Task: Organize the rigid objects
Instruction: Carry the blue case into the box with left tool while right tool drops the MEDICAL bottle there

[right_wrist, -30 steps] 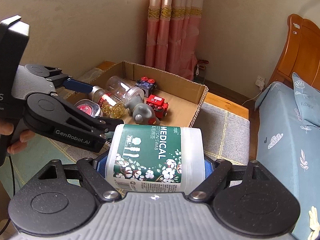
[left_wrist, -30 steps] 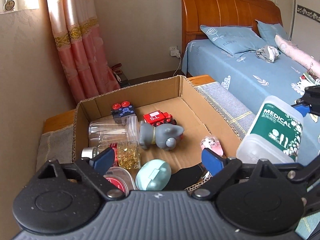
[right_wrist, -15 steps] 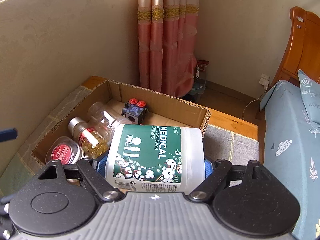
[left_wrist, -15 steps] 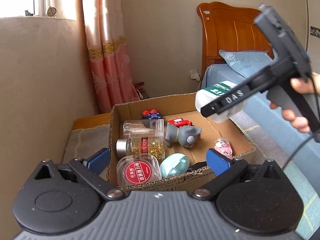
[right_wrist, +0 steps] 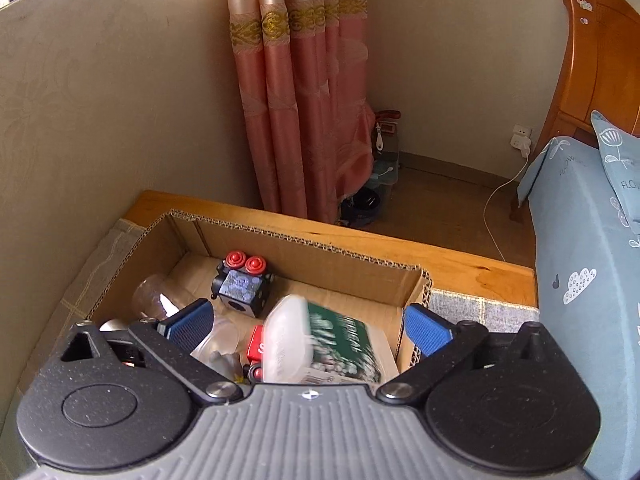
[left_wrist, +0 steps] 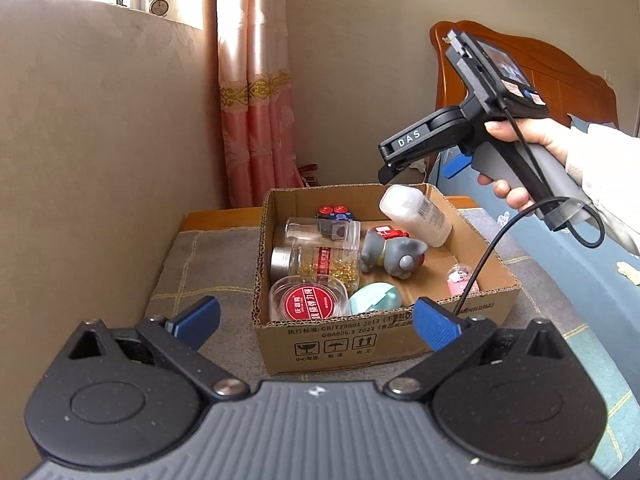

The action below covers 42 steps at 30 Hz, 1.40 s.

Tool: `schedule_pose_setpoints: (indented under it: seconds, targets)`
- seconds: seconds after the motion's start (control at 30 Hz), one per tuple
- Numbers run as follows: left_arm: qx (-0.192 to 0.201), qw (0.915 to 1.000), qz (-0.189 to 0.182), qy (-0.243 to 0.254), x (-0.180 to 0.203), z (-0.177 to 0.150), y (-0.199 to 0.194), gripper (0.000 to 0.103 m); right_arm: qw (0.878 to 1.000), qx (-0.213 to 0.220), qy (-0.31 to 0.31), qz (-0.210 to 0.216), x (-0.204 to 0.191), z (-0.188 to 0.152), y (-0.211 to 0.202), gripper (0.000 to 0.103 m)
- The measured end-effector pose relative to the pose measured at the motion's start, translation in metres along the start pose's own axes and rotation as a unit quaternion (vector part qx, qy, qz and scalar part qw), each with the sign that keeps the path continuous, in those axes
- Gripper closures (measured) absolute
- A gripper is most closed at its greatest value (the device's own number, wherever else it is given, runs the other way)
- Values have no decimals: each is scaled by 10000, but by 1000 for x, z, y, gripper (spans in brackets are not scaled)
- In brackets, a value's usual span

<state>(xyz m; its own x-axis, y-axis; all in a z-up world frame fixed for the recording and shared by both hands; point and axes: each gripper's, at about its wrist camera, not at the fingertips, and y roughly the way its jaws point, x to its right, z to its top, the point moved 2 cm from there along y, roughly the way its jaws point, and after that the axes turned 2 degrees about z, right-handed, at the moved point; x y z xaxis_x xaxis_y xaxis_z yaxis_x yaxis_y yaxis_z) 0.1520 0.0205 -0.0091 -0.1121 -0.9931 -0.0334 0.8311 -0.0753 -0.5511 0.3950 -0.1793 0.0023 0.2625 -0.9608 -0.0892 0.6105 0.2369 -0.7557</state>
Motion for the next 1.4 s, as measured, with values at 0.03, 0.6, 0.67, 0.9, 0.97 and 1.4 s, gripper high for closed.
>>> schedule_pose_setpoints:
  seconds: [0.03,0.6,0.67,0.9,0.97,1.4]
  targets:
    - [20,10000,-5,1,0,0,-1,1,10000,-17,26,-14,1,1,-1,0]
    - [-180,9989,418,-114,0,7,2,1,9986,-278,85,-433,-21,-81,-80,0]
    - [-355,9978,542,-100,1,8,5,1,9980,-174,207,-576,-27,-102,-95,0]
    - [-762,9946,647,-282,5,9,6,1,9939,-1,705,-854,-40,-154,-128,0]
    - [-825,9946,552,-304,8,10,5,1,9936,28,753,-840,-44,-161,-133,0]
    - [-781,9949,610,-160,18,17,-6,1,9928,274,704,-934,-58,-167,-151,0]
